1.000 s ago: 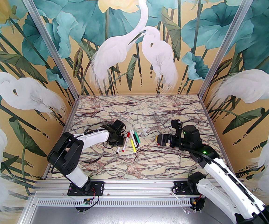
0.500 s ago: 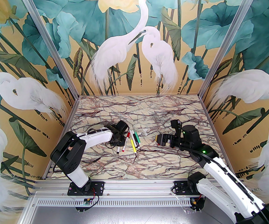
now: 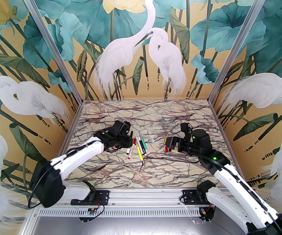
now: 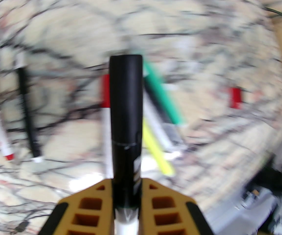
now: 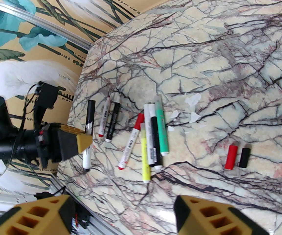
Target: Open the pen caps
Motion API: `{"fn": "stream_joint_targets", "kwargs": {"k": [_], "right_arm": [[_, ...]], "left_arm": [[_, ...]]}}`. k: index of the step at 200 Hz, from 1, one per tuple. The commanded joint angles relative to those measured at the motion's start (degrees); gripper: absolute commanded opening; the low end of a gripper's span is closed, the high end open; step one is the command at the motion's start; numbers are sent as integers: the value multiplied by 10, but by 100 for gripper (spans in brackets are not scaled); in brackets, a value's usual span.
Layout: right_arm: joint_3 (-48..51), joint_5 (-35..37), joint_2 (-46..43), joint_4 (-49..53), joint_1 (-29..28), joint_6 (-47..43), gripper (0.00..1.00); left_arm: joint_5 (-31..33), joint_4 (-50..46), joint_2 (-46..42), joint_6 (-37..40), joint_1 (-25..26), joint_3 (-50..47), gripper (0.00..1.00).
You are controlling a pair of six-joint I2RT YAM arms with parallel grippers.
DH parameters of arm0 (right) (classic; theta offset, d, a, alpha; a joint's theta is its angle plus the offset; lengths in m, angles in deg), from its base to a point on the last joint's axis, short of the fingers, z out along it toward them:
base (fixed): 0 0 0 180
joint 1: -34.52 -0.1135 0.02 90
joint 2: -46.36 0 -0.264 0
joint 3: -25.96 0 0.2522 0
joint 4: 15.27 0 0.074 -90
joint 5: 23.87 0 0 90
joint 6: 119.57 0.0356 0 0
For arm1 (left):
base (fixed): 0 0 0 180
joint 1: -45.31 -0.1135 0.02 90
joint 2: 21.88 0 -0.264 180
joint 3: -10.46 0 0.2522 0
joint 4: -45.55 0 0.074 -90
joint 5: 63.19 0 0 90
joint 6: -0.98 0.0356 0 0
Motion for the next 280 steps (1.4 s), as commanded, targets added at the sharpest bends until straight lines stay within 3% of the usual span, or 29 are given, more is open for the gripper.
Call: {"fn": "stream_joint_targets", "kwargs": {"k": [1, 49, 145, 280], "right_arm": [[-44, 45, 20, 8, -29, 27, 67], [-104, 81, 90, -1, -82, 43, 60], [-146, 84, 167, -9, -116, 66, 62], [-146, 49, 192, -24, -121, 79, 40]], "left_arm": [[-150, 96, -30, -6, 5, -26, 16], [-254, 203, -40, -15, 39, -57, 12], [-247, 247, -21, -8, 95, -45, 11], [-237, 258, -16, -9, 111, -39, 11]]}}
